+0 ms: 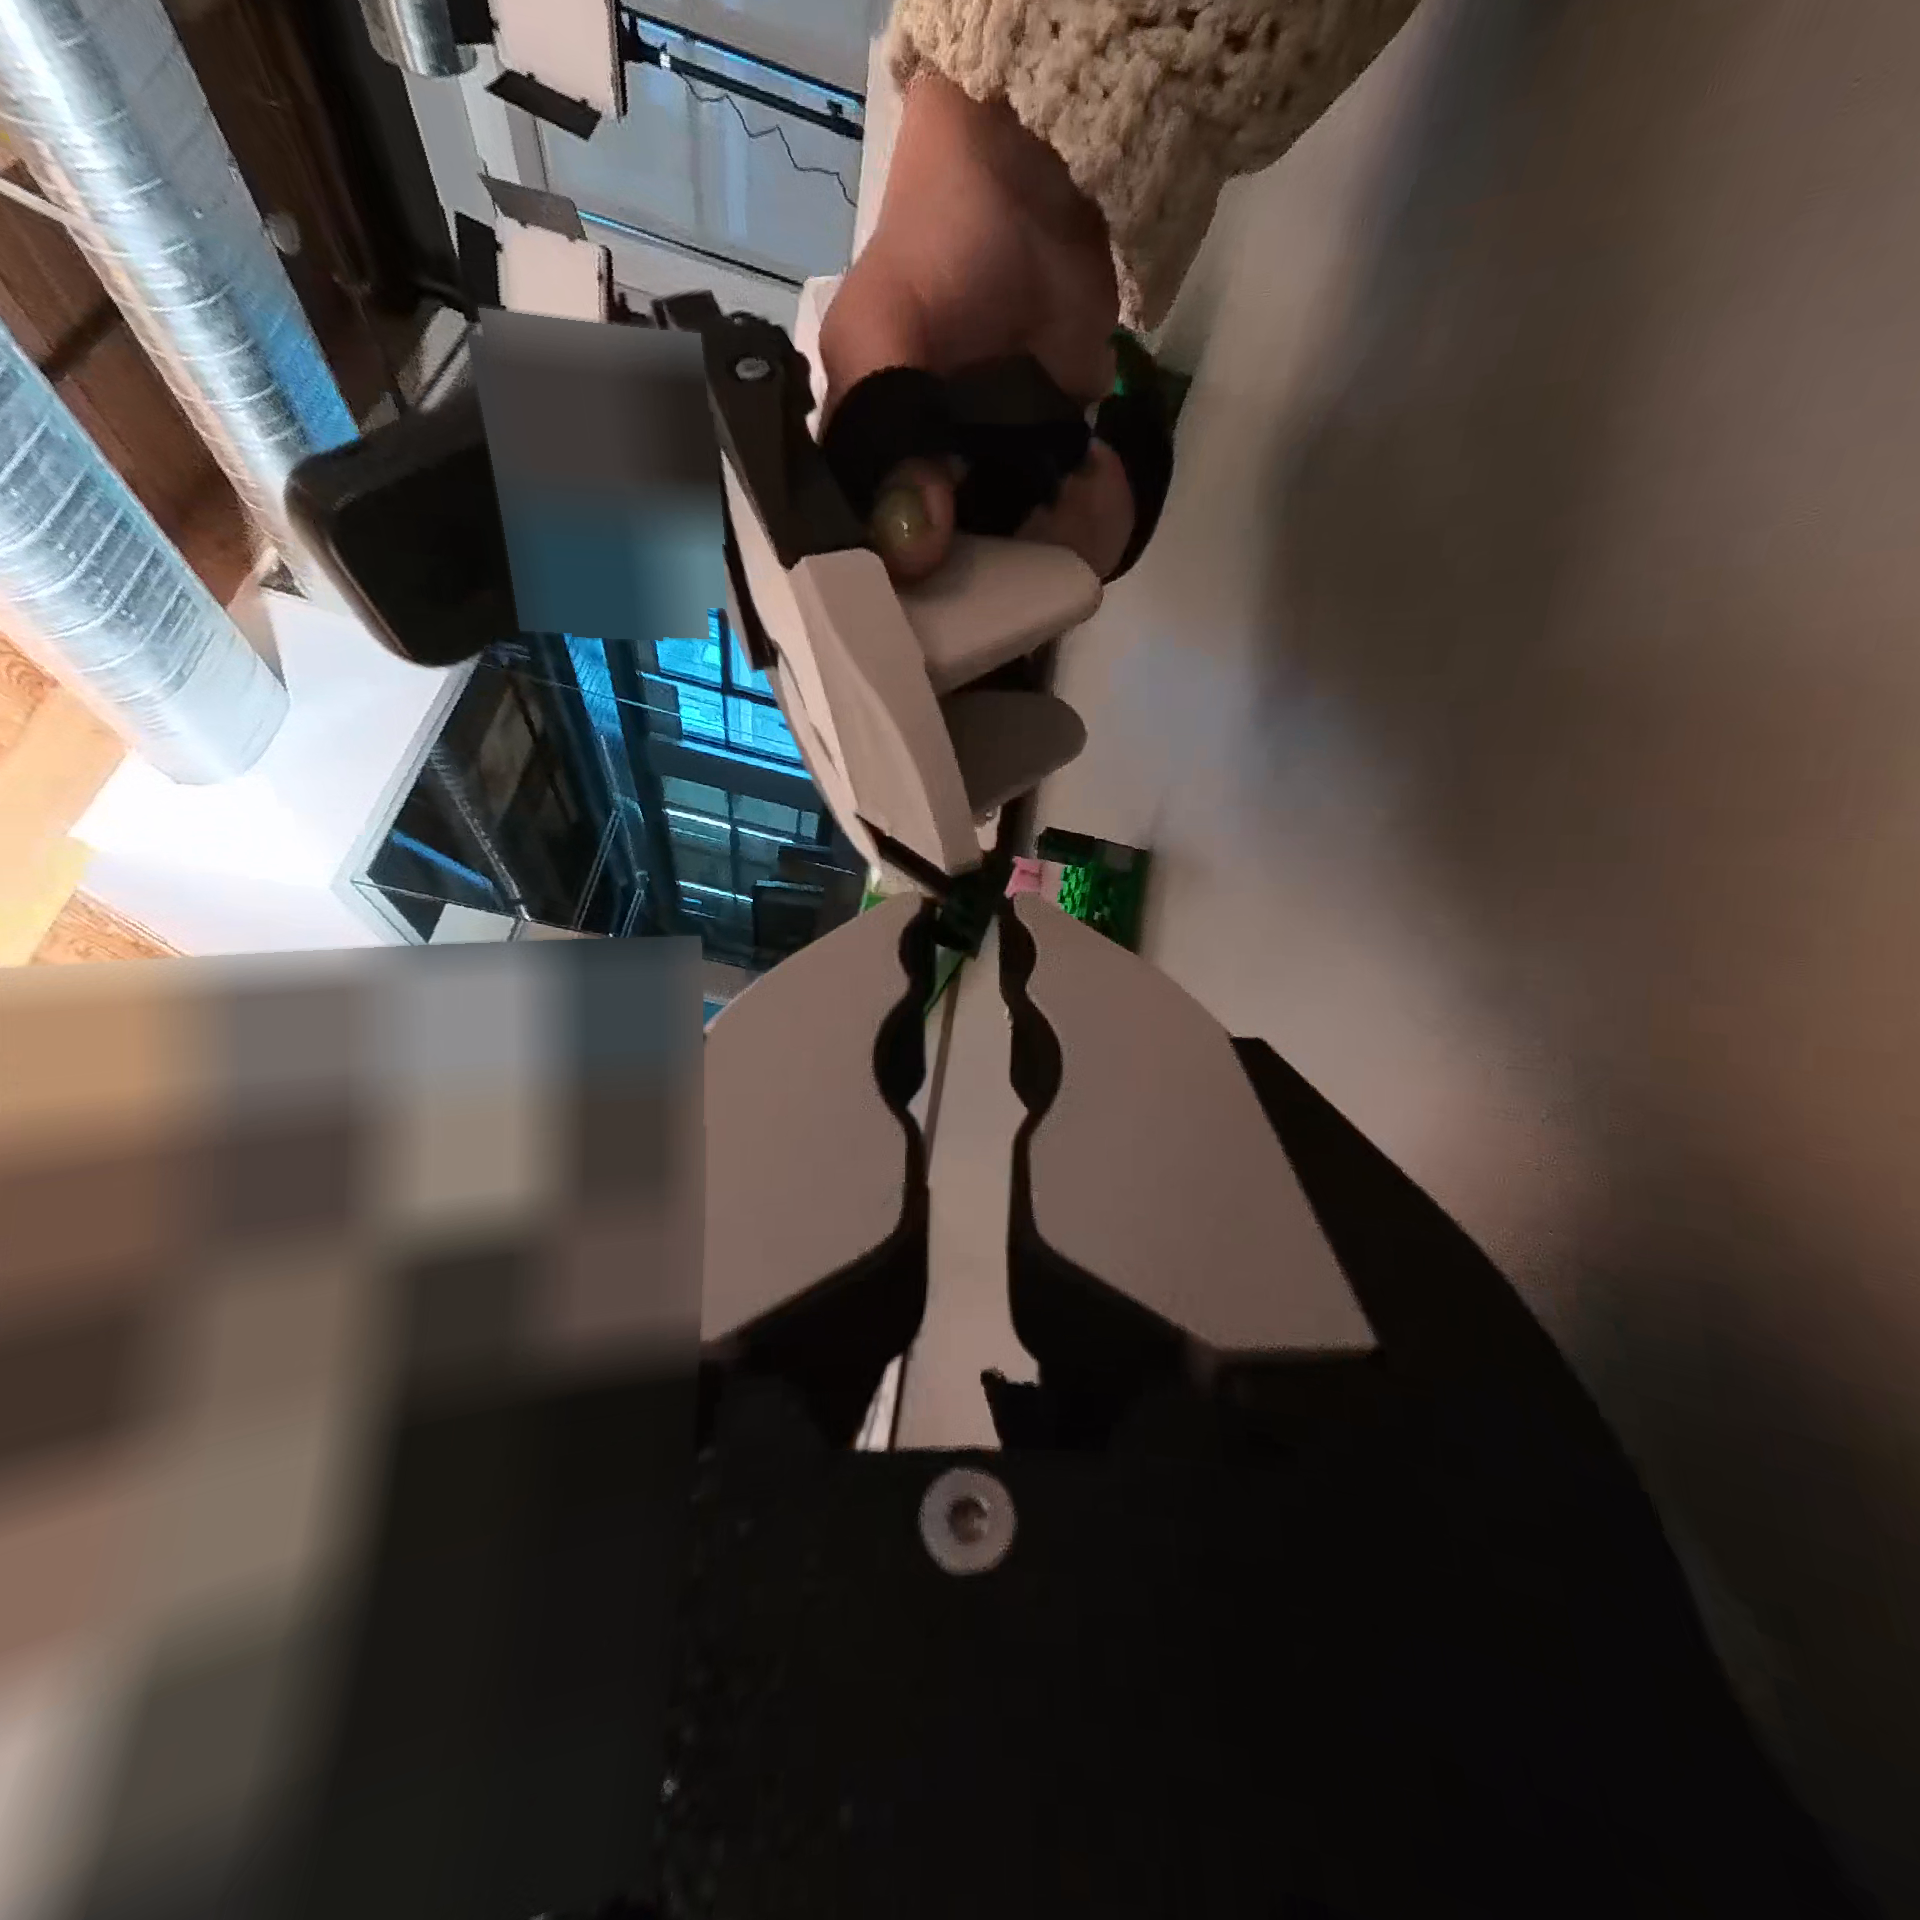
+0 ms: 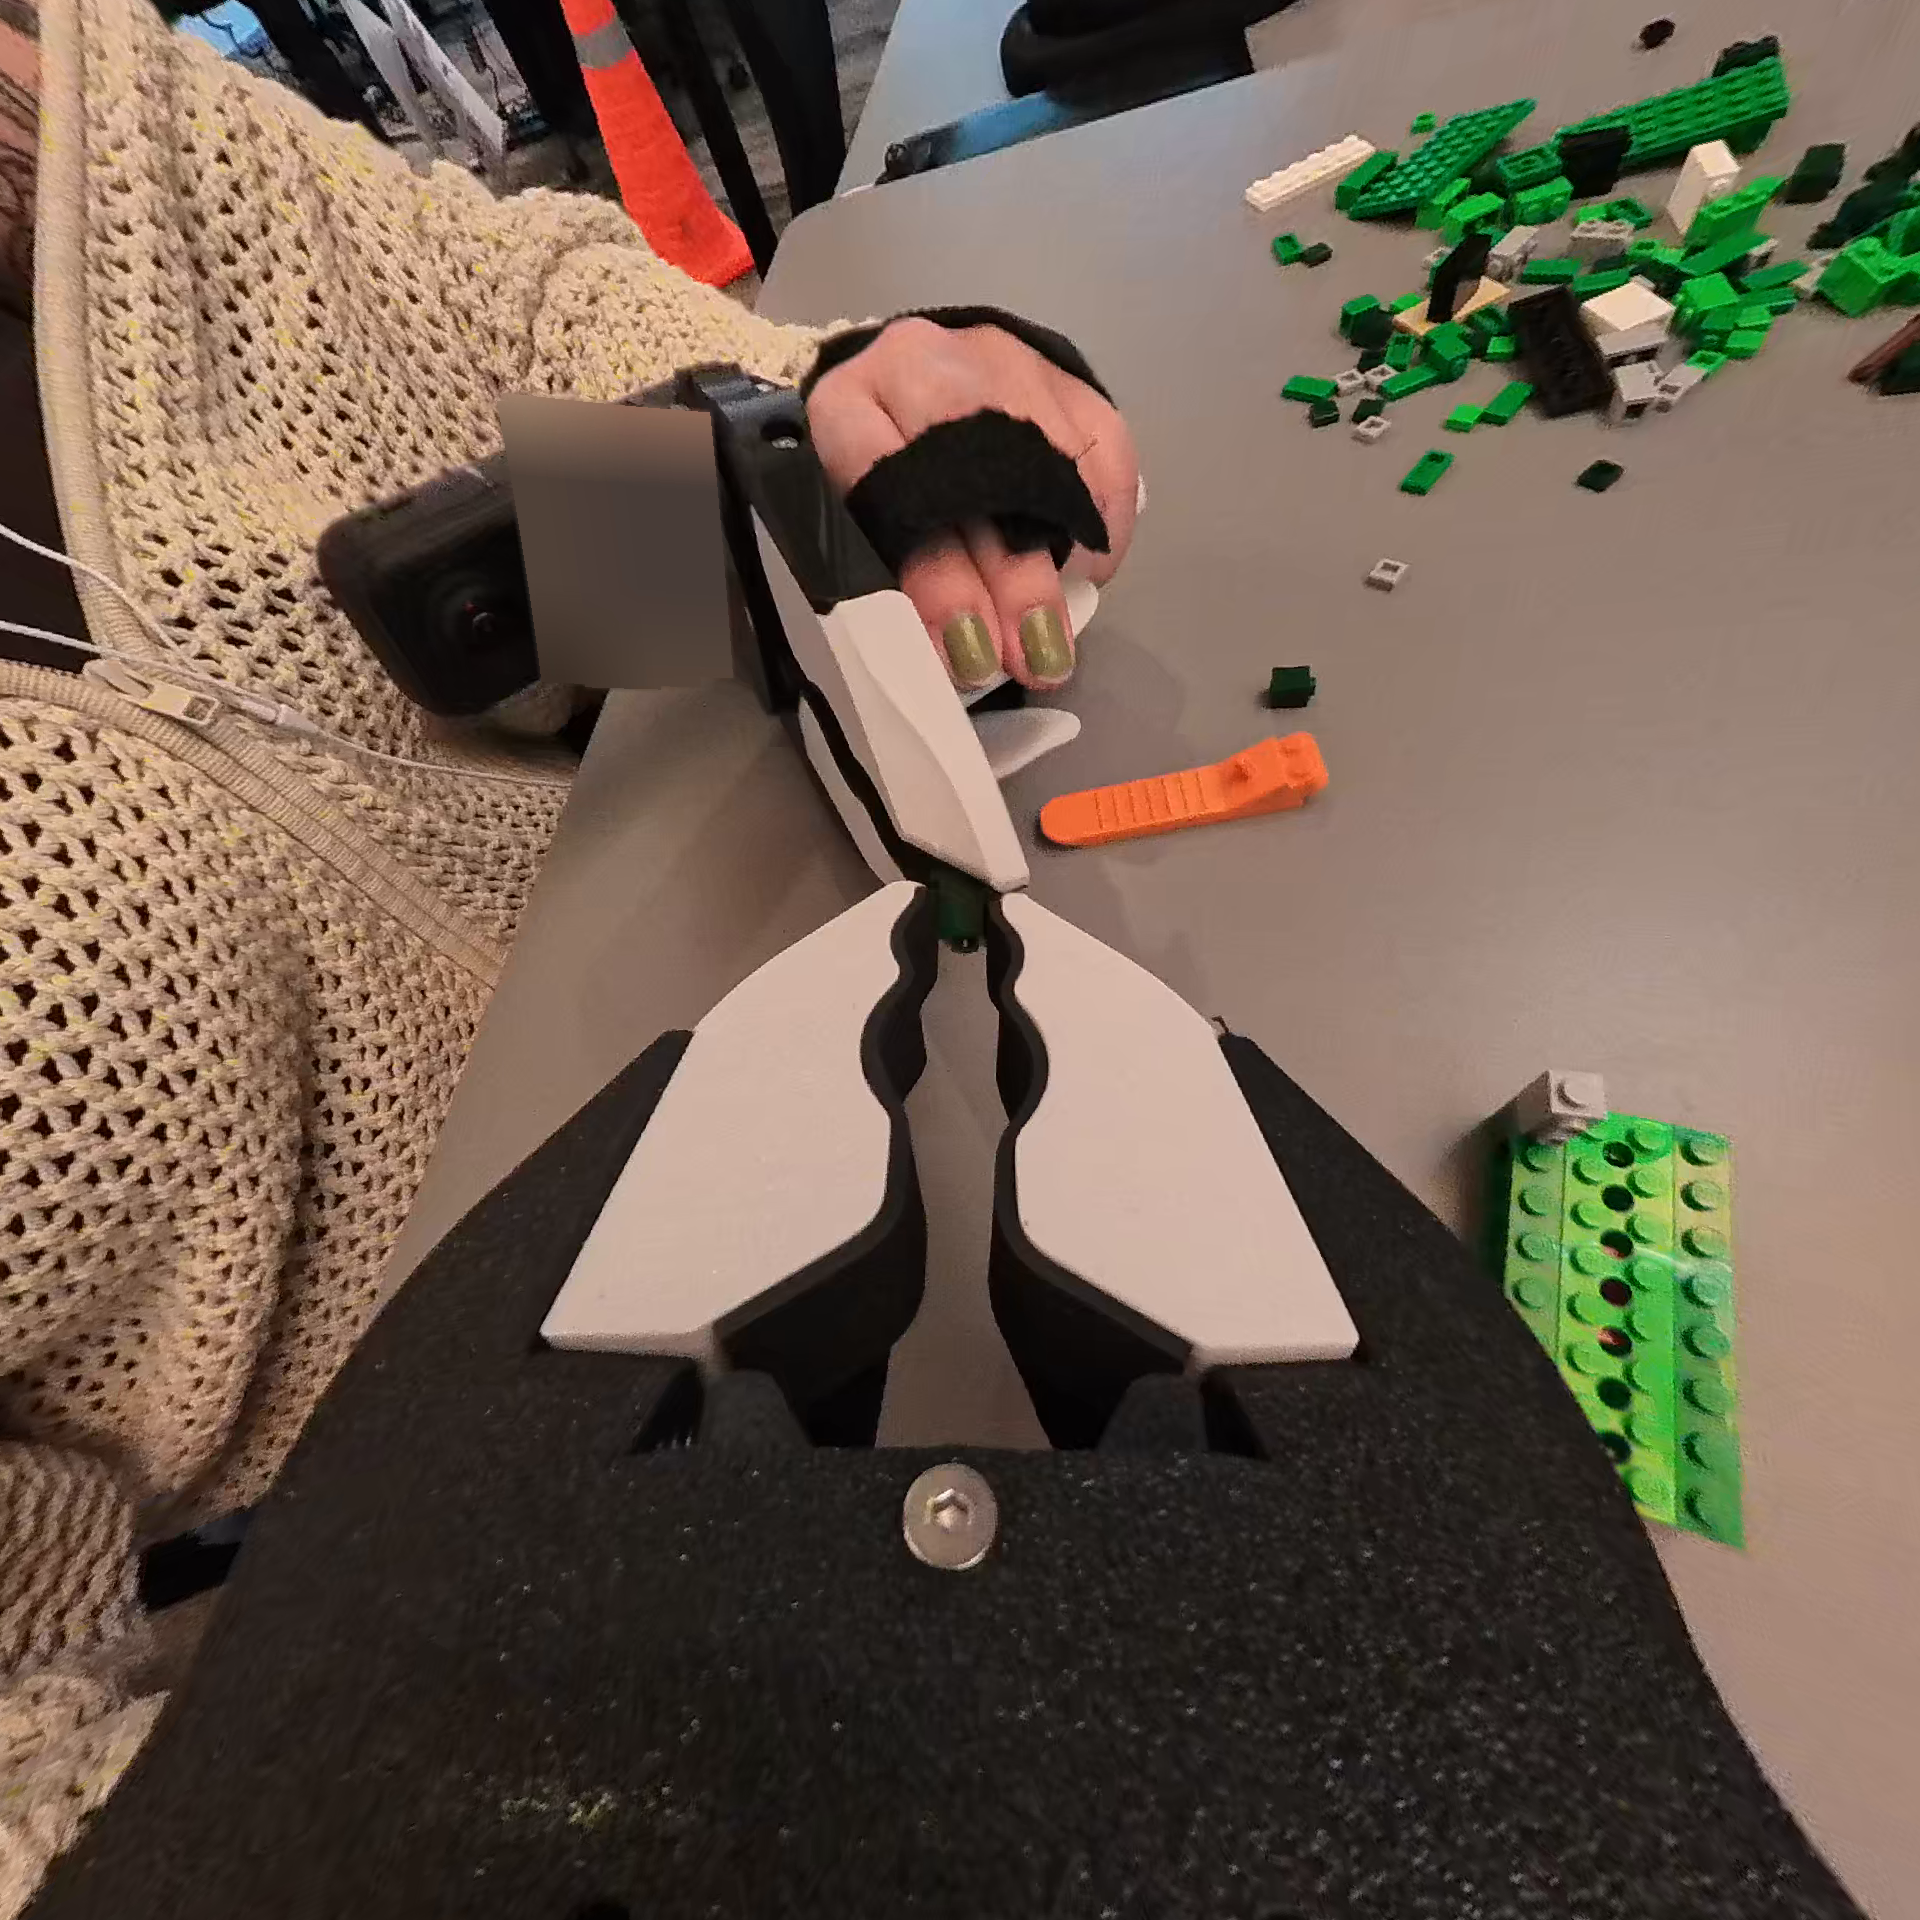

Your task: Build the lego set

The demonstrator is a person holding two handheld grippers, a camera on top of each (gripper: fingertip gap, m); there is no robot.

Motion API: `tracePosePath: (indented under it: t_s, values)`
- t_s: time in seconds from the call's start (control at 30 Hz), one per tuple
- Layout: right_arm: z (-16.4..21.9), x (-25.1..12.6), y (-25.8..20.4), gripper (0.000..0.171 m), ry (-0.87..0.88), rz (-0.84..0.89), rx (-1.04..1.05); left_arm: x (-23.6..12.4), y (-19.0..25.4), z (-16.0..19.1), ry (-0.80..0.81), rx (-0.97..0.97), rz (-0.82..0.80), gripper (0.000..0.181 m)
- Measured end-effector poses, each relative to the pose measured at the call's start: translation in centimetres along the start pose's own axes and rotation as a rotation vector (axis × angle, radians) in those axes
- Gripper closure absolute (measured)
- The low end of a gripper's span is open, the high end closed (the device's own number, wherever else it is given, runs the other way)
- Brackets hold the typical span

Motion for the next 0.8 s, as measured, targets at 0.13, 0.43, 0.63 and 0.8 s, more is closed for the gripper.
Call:
tracePosePath:
  t_s: [0.13,0.43,0.63,0.8]
  values:
    - [-0.9,-1.3,0.7,0.146,0.086,0.148,-0.102,0.2,-0.8,-0.1,-0.003,-0.313,0.062,0.174]
    - [-1.6,-2.0,-0.8,0.156,-0.040,0.357,-0.516,0.3,-1.8,-0.5,0.066,-0.849,0.234,0.174]
    - [-1.4,-1.3,-0.8,0.163,-0.069,0.340,-0.539,0.1,-1.6,-0.7,0.078,-0.878,0.278,0.174]
    - [-1.3,-1.4,-0.8,0.164,-0.073,0.334,-0.547,0.2,-1.6,-0.8,0.088,-0.881,0.260,0.173]
Point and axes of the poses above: each gripper's, where its closed fingertips meet, x out along the fingers, z out of its underside, y = z × x across the jaws, the point moved 3 cm from there along -x, back along the fingers, and after that the axes turned 11 degrees about -x, right-handed, at the moved point
